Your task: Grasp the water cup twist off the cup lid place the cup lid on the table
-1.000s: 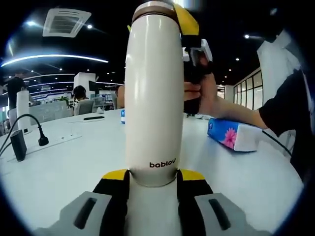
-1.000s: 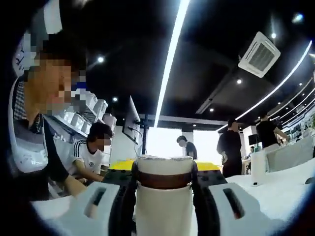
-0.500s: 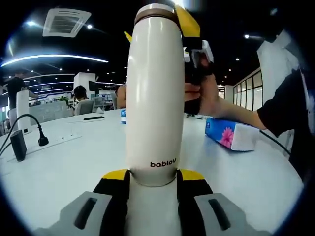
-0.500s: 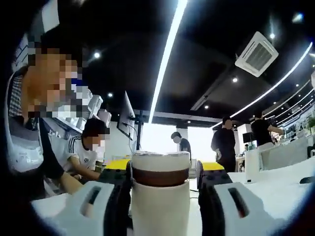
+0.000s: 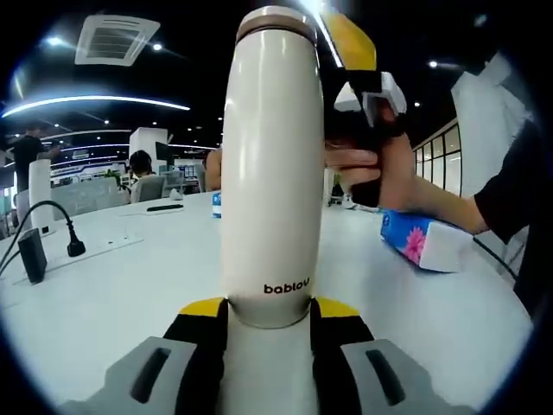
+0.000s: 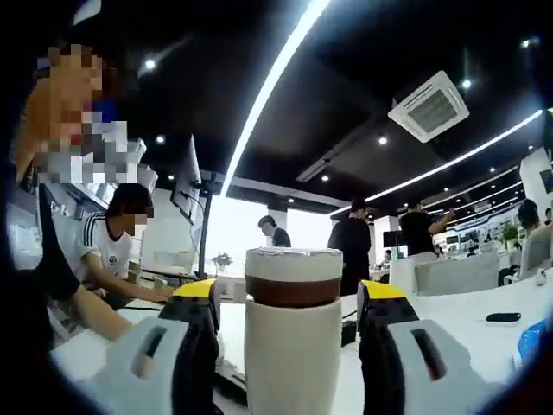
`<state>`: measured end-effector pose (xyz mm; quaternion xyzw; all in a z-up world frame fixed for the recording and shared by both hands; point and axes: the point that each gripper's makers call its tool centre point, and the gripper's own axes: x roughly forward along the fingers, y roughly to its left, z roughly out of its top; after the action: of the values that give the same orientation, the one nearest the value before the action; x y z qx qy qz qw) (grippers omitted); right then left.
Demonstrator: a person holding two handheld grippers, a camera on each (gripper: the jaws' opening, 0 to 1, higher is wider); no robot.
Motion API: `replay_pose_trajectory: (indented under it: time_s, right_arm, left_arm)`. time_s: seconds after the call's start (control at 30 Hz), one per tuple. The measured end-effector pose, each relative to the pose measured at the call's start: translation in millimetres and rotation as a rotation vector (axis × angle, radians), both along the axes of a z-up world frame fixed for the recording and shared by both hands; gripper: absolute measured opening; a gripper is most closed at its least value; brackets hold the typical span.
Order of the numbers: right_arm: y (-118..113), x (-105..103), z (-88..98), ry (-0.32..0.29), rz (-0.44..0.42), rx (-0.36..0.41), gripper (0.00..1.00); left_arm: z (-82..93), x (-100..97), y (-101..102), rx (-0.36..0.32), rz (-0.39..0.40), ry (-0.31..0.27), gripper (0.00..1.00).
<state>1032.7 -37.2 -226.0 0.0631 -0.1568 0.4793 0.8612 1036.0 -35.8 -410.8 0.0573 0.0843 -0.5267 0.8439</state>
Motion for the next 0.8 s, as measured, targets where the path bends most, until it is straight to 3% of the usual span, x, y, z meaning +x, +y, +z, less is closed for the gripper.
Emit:
replay_pose_trajectory:
  time_s: [0.2,0.27,0.43,0.6,0.8]
  right_arm:
    - [-8.9,-10.0,5.7,-0.003,-0.121,0.005,0.66]
    - [-15.6,-10.2,8.8,-0.050,-0.211,-0.029,0.66]
    - [-30.0,-13.6,16.4,-0.079,-0.381,-0.046,0.66]
    - [-30.2,-26.5,23.9,-0.077,-0.436,-0.014,0.62]
    - [-20.1,-26.6,19.3,-0.046,-0.465,-0.009,0.58]
  left_arm:
    - [0.3,-0.7,0.1,0.000,0.002,0.000,0.39]
    - [0.4,-0.9,0.2,-0.001,0.001,0.000,0.40]
    - [0.7,-1.3,0.3,-0.001,0.001,0.000,0.39]
    - [1.1,-1.4,0.2,0.000,0.003,0.000,0.39]
    - [1.3,-1.2,0.0,0.000,0.007,0.000,0.39]
